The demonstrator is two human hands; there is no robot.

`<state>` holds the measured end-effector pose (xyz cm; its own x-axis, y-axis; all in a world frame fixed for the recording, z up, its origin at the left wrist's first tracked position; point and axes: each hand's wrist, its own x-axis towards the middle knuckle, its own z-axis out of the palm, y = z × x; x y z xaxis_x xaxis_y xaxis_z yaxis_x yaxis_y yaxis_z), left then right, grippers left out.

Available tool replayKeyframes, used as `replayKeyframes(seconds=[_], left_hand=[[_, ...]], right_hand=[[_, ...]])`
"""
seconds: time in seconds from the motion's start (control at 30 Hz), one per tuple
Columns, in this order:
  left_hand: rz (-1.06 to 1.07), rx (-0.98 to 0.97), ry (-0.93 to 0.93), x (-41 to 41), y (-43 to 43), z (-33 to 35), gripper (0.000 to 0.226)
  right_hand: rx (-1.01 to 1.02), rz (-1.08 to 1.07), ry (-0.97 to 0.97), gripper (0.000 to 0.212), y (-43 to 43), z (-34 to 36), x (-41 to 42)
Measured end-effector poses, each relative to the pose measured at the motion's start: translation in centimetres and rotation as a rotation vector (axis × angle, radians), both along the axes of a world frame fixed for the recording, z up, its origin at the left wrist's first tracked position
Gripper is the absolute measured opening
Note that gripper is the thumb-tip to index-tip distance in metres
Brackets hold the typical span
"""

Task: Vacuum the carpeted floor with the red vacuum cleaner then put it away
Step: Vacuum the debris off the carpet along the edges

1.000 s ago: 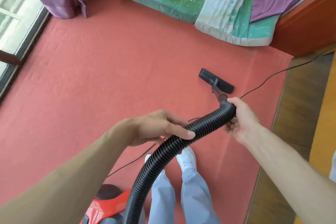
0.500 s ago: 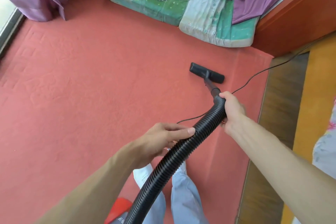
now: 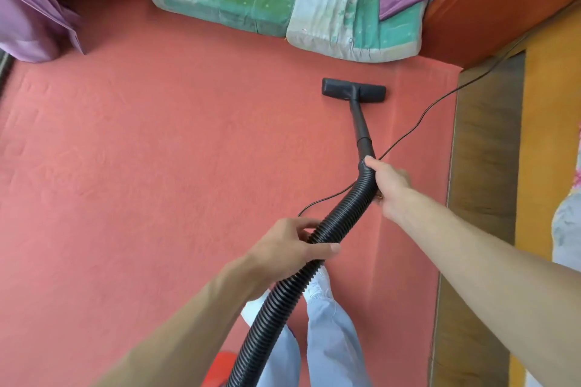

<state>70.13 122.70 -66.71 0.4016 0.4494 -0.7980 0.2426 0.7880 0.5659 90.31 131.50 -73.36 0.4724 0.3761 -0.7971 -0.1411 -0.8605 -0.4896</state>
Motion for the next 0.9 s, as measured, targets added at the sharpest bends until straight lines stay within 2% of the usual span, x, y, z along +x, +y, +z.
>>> replayKeyframes(seconds=[0.13, 0.23, 0.3, 0.4, 0.47, 0.53, 0.63, 0.77, 0.9], left_hand=[[0.093, 0.053, 0.120, 2.1, 0.1, -0.7, 0.018], [0.097, 0.046, 0.116, 0.9, 0.6, -0.5, 0.023], [-0.005, -0.052, 0.008, -0.9, 0.9, 0.3, 0.029], [-0.252, -0.253, -0.271, -3.7, 1.2, 1.7, 0.036], [-0.384, -0.304, -0.339, -4.4, 1.1, 2.2, 0.041], [-0.452, -0.315, -0.323, -4.1, 0.7, 2.5, 0.043], [-0.419, -0.276, -0.212, -3.0, 0.0, 2.3, 0.042], [-0.229, -0.083, 0.024, -1.2, -0.7, 1.4, 0.028], [-0.072, -0.007, 0.035, 0.3, -1.7, 1.8, 0.028]], right_hand=[[0.055, 0.043, -0.012, 0.039, 2.2, -1.8, -0.2], [0.038, 0.055, 0.020, 0.040, 1.9, -1.3, -0.7], [-0.005, 0.086, 0.035, 0.041, 0.1, -0.3, -0.5], [-0.081, 0.143, 0.077, 0.035, -4.1, 1.6, 0.0], [-0.107, 0.151, 0.101, 0.027, -6.9, 2.5, -0.2], [-0.122, 0.126, 0.108, 0.024, -8.7, 2.7, -0.9], [-0.086, 0.115, 0.125, 0.032, -8.1, 2.0, -1.6], [0.005, 0.060, 0.139, 0.048, -4.4, 0.6, -1.3], [0.114, 0.048, 0.119, 0.028, -2.1, 2.4, -1.1]])
